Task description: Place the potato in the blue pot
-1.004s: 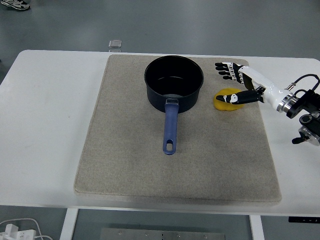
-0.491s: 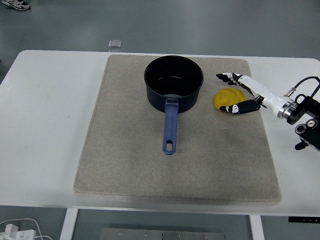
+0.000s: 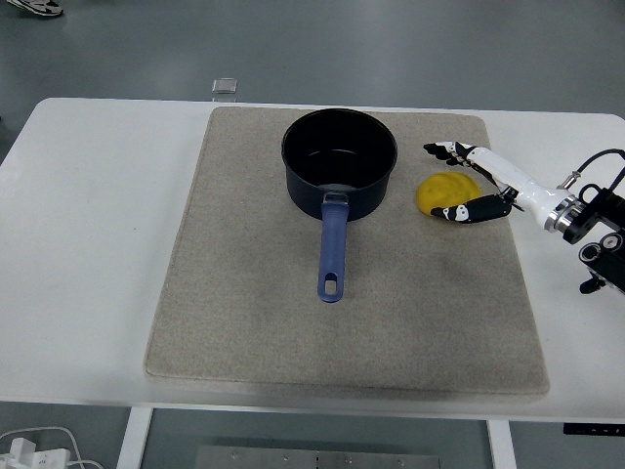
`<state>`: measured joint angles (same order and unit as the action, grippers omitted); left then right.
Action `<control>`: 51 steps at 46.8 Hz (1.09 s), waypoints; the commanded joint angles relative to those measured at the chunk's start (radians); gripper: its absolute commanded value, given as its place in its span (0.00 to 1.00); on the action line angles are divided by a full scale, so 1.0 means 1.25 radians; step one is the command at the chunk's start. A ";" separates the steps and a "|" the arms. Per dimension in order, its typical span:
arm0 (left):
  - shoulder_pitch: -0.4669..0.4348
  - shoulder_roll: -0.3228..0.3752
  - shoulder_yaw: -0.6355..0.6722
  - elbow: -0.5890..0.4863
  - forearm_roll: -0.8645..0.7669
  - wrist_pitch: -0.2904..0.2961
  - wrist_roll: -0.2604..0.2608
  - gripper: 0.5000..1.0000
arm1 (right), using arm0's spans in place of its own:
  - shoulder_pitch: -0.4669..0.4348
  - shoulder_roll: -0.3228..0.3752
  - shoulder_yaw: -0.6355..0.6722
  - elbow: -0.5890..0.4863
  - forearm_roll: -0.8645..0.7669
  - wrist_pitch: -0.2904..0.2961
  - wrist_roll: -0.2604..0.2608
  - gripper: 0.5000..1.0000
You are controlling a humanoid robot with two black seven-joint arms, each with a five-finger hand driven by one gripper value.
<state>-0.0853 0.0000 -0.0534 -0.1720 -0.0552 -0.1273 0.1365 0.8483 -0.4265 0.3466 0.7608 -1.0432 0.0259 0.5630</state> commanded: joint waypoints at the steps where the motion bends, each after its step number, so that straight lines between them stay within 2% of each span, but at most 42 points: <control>1: 0.000 0.000 0.000 0.000 0.000 0.001 0.000 1.00 | 0.000 0.000 0.000 -0.017 0.000 -0.001 0.002 0.84; 15: 0.000 0.000 0.001 0.000 0.000 0.000 0.000 1.00 | -0.001 0.010 -0.002 -0.081 0.000 0.004 0.012 0.83; 19: 0.000 0.000 0.001 0.000 0.000 0.001 0.000 1.00 | 0.000 0.010 -0.017 -0.082 -0.001 0.004 0.029 0.82; 28: 0.000 0.000 0.002 0.000 0.000 0.000 0.000 1.00 | 0.000 0.015 -0.026 -0.081 0.001 0.001 0.038 0.80; 34: 0.000 0.000 0.003 -0.001 0.000 0.000 0.000 1.00 | 0.000 0.017 -0.026 -0.080 0.003 0.003 0.038 0.71; 36: 0.000 0.000 0.003 -0.001 0.001 0.001 0.000 1.00 | -0.001 0.017 -0.026 -0.080 0.003 0.003 0.038 0.64; 44: 0.000 0.000 0.003 -0.001 0.001 0.000 0.000 1.00 | -0.001 0.021 -0.026 -0.080 0.004 0.003 0.038 0.57; 51: 0.000 0.000 0.003 -0.002 0.002 0.000 0.000 1.00 | -0.001 0.029 -0.028 -0.081 0.003 0.001 0.038 0.45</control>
<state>-0.0859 0.0000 -0.0491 -0.1738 -0.0536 -0.1272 0.1365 0.8468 -0.3946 0.3134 0.6608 -1.0387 0.0287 0.6109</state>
